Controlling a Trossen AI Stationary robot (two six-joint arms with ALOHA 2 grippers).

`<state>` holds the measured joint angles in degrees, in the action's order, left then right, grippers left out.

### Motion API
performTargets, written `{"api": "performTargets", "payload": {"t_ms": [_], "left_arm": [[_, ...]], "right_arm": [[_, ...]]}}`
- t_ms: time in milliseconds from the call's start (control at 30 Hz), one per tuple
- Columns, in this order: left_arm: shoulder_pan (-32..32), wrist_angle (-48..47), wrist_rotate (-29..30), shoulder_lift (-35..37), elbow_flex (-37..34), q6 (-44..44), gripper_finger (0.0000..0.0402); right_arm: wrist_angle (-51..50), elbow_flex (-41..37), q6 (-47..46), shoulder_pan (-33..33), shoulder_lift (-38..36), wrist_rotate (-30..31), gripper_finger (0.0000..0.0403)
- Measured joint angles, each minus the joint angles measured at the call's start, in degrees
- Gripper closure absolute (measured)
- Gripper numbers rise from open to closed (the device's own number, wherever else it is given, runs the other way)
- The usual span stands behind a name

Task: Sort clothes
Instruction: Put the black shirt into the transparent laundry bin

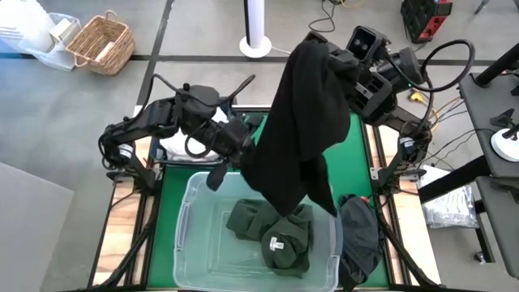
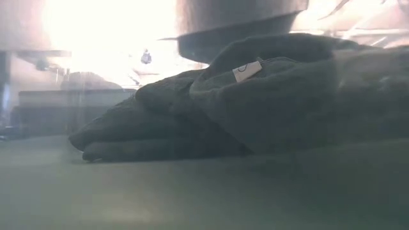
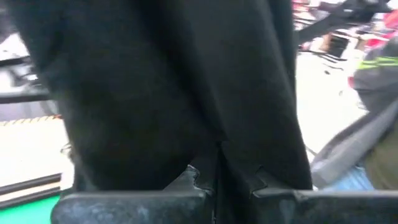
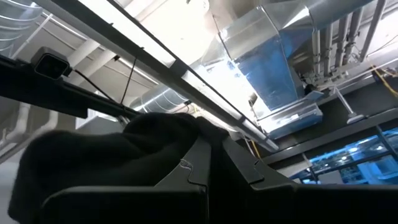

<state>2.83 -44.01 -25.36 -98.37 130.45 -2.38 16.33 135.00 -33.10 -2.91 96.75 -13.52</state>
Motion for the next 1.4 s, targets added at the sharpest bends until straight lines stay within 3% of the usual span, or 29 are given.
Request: {"api": "performTargets", "payload": {"t_ms": [667,933,1067,1400], "left_arm": [[7.0,8.0,-1.3,3.3,0.0,-2.9,0.0401],[8.0,7.5,-0.9,3.7,0.0,-6.8,0.0401],[8.1,1.7,-0.5,3.7,0.0,-10.2,0.0401],[8.1,-22.4,21.3,6.3,0.0,-12.2,0.0401]], "right_arm": [[-3.2,0.0,0.2,-2.4,0.0,0.2,0.0390],[-3.3,0.0,0.2,-2.3,0.1,-0.2,0.0390],[-3.5,0.0,0.1,-2.3,0.1,-0.6,0.0390],[-5.3,0.0,-3.1,-1.2,0.1,-3.6,0.0390]]}}
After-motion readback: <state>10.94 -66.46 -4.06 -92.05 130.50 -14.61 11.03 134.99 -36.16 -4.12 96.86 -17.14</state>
